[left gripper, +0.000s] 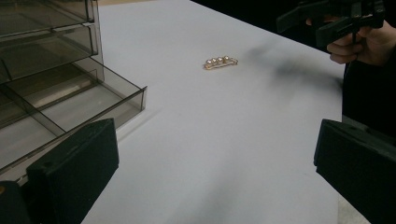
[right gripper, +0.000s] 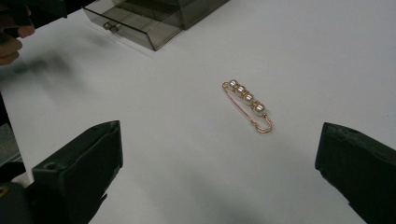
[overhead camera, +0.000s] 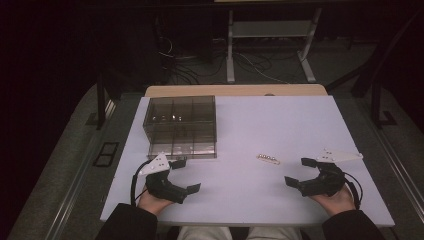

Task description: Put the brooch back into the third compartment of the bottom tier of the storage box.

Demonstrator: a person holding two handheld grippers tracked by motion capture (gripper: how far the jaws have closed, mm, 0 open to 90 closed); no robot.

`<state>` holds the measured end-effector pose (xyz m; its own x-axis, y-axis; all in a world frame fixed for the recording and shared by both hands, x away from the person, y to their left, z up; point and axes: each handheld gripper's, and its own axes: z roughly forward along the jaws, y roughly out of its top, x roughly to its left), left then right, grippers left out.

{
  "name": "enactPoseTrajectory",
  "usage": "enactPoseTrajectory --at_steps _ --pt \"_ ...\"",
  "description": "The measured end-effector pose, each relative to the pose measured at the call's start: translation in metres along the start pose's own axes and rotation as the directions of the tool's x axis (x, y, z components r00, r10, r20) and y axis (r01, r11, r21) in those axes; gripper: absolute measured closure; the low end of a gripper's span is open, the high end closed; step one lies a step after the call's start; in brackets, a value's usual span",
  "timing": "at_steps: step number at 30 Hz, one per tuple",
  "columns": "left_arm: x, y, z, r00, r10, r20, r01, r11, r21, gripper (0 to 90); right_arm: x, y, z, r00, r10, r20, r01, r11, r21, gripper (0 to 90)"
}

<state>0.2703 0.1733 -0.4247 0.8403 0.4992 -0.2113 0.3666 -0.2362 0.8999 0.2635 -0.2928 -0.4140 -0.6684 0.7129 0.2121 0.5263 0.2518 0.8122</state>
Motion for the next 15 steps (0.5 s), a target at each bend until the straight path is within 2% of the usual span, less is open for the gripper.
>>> enactPoseTrajectory --at_steps 15 --pt "-0.0009 0.0005 -0.0003 0.9999 0.013 -0.002 -0.013 0.9999 -0.002 0.0 0.001 -0.0003 -0.0016 1.0 0.0 -0.002 0.0 1.0 0.008 0.2"
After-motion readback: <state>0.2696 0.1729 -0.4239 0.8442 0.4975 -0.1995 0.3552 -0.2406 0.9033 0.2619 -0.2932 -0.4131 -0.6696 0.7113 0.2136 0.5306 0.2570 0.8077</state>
